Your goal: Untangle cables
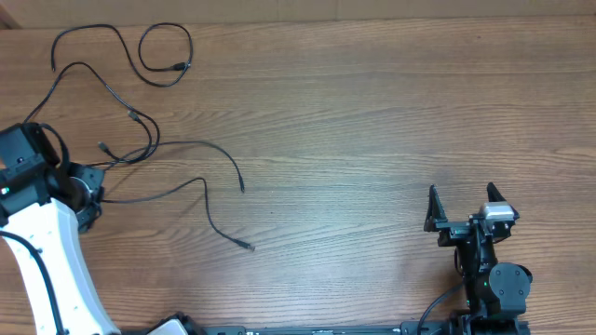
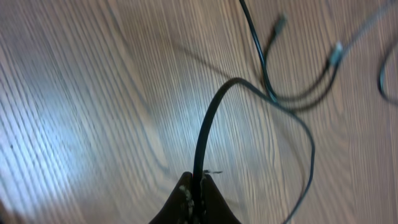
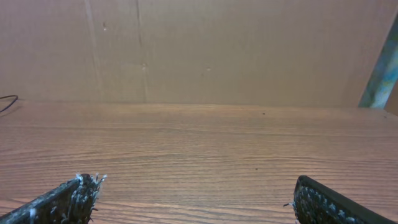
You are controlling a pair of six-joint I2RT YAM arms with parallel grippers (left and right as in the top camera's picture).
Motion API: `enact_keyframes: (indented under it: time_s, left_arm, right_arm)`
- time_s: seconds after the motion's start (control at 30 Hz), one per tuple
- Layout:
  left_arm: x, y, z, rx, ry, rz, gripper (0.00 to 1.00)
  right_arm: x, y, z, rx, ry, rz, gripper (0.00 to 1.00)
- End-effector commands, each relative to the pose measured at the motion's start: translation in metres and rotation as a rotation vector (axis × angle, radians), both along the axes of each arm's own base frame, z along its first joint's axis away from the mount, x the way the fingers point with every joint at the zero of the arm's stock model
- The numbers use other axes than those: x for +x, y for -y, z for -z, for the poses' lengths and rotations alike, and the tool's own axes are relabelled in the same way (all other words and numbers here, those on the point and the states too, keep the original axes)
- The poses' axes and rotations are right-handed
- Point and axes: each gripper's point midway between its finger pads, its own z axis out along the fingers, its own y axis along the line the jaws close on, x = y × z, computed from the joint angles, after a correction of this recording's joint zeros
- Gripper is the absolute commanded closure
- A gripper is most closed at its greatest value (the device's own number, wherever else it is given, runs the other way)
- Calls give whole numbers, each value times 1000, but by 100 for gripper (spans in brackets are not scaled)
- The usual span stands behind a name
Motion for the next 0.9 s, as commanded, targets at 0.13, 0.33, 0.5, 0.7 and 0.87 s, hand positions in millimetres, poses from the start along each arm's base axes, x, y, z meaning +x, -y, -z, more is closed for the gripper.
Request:
enact_keyframes:
  time_s: [0.13,0.33,0.5,0.7,0.87]
  left_arm:
    - [-7,-59,11,101,-16,-197,96]
    - [-32,-105,20,195,-90,-334,96]
    - [-54,-136,28,261,-164,-396,96]
    - [-57,-181,24,376,-181,-293,96]
    - [-57,-203,27,430,-193,-250,96]
  right_arm:
    - [0,-1,2,3,3,-3,0]
    - [0,-1,2,3,3,-3,0]
    - [0,-1,2,3,3,-3,0]
    - [0,-1,2,3,3,-3,0]
    - [0,-1,2,3,3,-3,0]
